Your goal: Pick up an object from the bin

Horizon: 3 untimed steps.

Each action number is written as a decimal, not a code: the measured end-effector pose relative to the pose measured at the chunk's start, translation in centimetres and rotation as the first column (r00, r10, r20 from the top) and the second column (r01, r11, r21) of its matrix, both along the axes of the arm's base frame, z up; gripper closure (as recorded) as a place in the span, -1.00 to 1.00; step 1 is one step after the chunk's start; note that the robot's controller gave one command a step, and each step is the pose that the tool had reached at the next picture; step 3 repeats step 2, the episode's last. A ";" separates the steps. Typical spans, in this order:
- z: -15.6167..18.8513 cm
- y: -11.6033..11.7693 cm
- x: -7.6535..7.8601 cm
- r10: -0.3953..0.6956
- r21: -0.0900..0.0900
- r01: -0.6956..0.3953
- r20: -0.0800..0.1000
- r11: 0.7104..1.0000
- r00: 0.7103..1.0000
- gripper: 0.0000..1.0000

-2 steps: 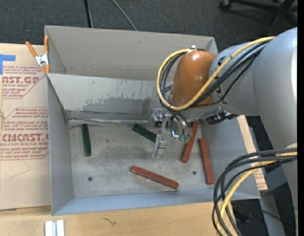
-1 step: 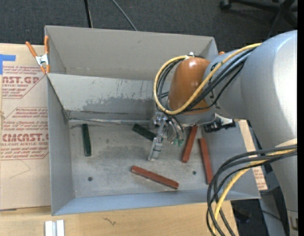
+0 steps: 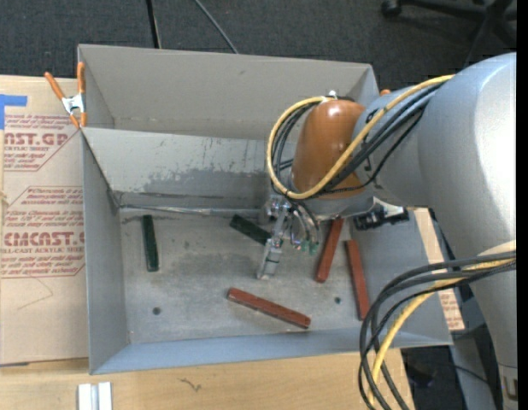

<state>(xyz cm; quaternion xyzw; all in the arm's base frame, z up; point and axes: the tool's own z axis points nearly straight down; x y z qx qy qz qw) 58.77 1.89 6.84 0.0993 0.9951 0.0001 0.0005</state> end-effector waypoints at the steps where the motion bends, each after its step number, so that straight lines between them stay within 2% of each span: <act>1: 0.1 0.0 0.1 0.000 0.000 0.000 0.001 1.000 1.000 1.00; 2: 5.3 0.1 0.2 0.001 0.001 -0.001 0.005 1.000 1.000 1.00; 3: 5.3 0.1 0.2 0.001 0.001 -0.001 0.005 1.000 1.000 1.00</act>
Offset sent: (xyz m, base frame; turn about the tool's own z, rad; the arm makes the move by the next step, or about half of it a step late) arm 0.0000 0.0000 0.0000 0.0000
